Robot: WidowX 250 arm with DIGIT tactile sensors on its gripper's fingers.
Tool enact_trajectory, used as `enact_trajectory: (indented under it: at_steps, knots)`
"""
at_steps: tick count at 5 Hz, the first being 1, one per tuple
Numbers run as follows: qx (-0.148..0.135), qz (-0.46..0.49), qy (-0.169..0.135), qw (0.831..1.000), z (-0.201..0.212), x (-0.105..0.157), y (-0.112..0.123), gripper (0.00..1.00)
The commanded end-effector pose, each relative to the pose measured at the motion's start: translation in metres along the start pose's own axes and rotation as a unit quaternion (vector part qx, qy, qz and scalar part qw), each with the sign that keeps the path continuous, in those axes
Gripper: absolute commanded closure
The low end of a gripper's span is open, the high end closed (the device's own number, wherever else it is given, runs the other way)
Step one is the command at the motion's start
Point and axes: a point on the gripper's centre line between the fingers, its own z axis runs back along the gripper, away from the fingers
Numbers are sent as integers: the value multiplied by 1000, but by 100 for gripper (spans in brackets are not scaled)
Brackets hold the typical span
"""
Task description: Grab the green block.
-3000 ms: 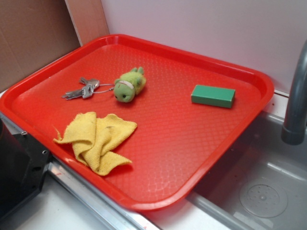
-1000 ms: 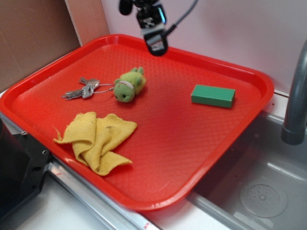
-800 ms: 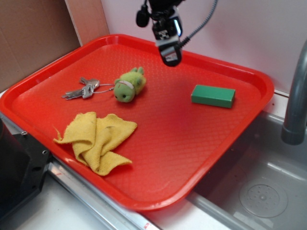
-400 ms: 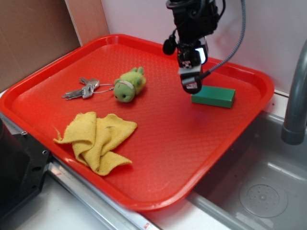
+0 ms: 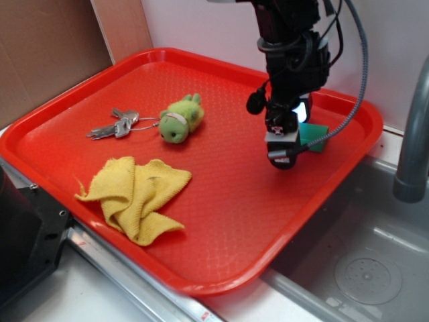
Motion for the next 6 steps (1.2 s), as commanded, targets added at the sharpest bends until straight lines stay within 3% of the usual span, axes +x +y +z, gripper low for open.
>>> enact_trajectory:
  at_steps: [1,2,3,4,5,6]
  knots:
    - [21,30,4,999,-4,12,2,0]
    - [25,42,1,999,-1,9,2,100]
    - [13,78,42,996,16,1,5,100]
    - [80,155,57,983,55,-12,4,100]
    - [98,250,82,960,91,-25,-1,100]
    - [62,370,104,921,126,-46,1,100]
